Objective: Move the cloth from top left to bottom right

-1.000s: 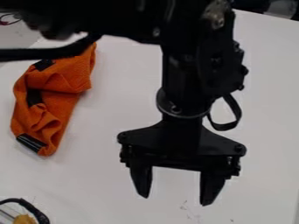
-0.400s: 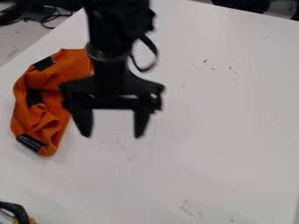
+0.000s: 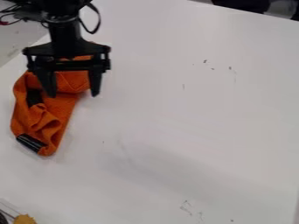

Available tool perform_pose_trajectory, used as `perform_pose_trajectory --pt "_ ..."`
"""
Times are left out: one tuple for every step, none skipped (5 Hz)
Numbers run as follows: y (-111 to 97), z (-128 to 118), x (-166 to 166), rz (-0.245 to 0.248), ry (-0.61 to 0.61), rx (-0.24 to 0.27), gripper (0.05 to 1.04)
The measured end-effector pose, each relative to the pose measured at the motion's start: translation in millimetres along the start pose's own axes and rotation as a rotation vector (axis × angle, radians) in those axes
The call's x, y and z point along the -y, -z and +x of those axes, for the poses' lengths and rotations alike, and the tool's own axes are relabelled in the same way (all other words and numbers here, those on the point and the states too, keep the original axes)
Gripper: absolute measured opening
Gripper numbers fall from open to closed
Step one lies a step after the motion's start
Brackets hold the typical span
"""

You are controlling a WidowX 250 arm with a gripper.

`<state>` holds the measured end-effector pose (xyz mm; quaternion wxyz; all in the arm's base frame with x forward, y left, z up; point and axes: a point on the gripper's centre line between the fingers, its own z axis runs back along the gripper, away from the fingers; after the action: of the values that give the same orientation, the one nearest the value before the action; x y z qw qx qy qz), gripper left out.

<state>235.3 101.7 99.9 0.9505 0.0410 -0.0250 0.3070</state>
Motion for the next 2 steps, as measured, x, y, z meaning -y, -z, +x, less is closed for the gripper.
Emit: perform_pose_trajectory --pt "21.8 39.3 -26.6 -0.023 -0.009 0.032 1.000" --pt "48.5 63.9 -38.4 -0.024 -0.002 -0.008 1.000"
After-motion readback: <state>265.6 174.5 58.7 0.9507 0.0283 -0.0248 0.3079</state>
